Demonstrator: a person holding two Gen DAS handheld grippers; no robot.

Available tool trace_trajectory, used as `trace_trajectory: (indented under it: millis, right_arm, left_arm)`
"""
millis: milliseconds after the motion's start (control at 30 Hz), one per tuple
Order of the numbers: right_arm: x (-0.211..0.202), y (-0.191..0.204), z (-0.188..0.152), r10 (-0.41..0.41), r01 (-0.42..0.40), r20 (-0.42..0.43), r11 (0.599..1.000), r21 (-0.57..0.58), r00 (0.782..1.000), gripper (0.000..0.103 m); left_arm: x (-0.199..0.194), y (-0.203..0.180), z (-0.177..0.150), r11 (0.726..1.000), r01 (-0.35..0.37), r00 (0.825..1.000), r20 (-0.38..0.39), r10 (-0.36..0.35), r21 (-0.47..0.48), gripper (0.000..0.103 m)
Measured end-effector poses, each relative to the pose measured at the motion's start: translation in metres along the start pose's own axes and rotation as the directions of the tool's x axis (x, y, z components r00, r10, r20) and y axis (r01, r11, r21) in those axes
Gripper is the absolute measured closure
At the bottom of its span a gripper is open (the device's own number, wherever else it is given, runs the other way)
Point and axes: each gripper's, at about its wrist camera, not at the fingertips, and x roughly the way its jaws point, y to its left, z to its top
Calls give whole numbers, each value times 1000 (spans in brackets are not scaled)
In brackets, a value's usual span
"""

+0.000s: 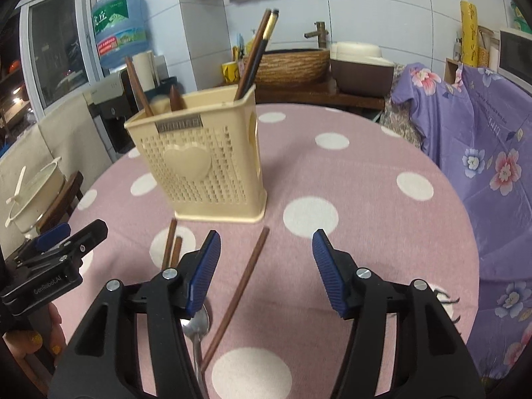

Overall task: Organize utensils
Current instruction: 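Move both open tools back down to the remaining chopsticks and spoon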

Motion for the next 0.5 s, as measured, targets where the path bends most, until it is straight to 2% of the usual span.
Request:
trace_trajectory:
  millis: [233,500]
  right_arm:
    - [16,-7,-34,-26,28,-69,999,32,997,45]
    - [29,-4,-50,-7,11,-127,999,35,992,47]
  left_arm:
    - [4,9,-30,999,-32,998,-51,32,-7,10]
    - [13,12,-47,1000,-21,994,-105,19,-11,32]
